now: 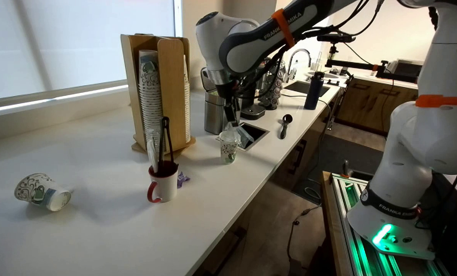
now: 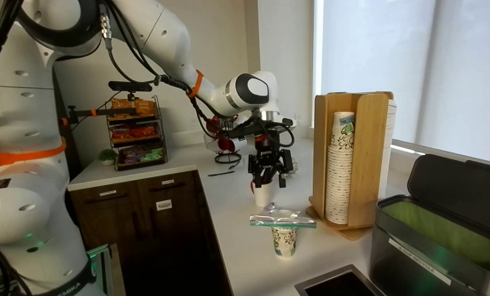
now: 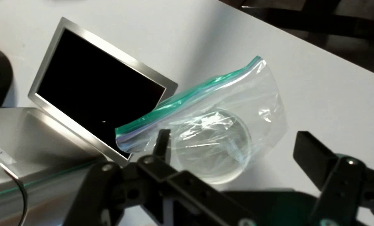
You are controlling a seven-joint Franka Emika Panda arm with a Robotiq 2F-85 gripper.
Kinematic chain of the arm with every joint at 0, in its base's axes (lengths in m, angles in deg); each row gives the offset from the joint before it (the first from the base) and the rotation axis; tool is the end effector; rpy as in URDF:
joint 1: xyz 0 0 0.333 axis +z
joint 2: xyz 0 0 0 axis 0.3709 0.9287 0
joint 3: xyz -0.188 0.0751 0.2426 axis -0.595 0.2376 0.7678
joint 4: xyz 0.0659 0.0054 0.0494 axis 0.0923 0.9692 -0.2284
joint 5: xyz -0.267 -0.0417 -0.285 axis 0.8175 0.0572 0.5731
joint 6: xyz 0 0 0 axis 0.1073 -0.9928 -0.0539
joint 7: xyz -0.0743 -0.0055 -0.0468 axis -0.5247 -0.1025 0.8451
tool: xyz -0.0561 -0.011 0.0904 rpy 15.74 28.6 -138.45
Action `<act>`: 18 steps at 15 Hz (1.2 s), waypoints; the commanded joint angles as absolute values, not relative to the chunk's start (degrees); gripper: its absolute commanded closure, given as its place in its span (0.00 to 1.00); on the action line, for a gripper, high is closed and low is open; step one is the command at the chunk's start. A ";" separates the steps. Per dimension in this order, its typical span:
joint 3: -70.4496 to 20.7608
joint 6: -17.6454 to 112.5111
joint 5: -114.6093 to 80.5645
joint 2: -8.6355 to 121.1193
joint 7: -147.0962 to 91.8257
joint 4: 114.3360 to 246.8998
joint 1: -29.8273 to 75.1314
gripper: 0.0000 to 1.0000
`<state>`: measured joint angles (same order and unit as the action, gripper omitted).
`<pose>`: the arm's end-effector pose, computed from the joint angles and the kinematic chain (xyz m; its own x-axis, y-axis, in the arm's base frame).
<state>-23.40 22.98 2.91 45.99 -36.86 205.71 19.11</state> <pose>0.5398 -0.0759 0.3738 0.9513 0.1212 -0.2835 0.2095 -0.9288 0.3056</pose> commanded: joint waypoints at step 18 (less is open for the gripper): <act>-26.78 34.80 -0.16 46.18 -32.06 208.18 17.02 0.99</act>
<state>-26.73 33.31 -0.91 46.61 -32.91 206.71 16.99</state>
